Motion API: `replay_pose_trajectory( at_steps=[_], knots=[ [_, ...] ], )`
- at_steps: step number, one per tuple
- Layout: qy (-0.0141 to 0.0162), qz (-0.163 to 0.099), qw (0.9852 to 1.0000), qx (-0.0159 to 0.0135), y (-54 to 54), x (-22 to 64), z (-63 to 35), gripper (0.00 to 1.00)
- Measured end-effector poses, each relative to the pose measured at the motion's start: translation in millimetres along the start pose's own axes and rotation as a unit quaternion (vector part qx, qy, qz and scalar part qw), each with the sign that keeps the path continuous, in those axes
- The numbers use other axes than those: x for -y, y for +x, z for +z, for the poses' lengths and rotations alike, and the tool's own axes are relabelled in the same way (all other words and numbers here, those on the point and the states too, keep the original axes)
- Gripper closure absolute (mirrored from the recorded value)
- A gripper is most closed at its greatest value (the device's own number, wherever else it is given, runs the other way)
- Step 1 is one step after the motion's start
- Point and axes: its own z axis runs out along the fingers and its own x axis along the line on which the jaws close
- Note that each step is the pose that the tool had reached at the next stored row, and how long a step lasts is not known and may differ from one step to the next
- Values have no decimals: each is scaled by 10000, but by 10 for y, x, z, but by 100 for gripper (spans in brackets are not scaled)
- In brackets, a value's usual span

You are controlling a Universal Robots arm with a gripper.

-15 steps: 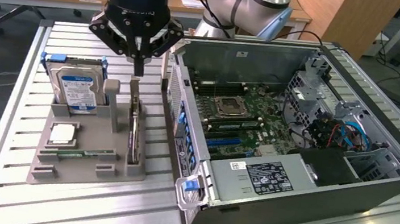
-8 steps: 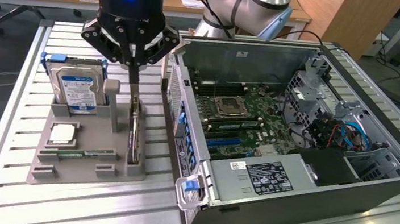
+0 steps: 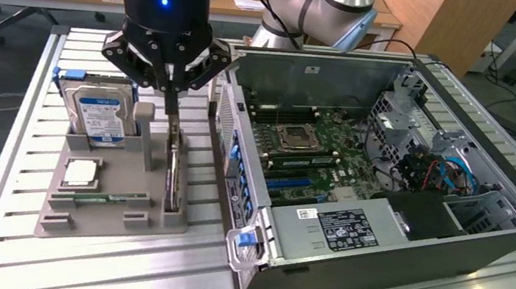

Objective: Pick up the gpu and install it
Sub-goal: 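Reach for the gpu, then pick up the gpu and move the gpu toward the slot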

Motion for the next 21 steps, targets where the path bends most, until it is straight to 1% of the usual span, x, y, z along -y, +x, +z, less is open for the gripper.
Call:
replay_pose_trajectory(
  at_steps=[21],
  knots=[
    [0, -1, 10000, 0, -1, 5, 0, 89]
  ],
)
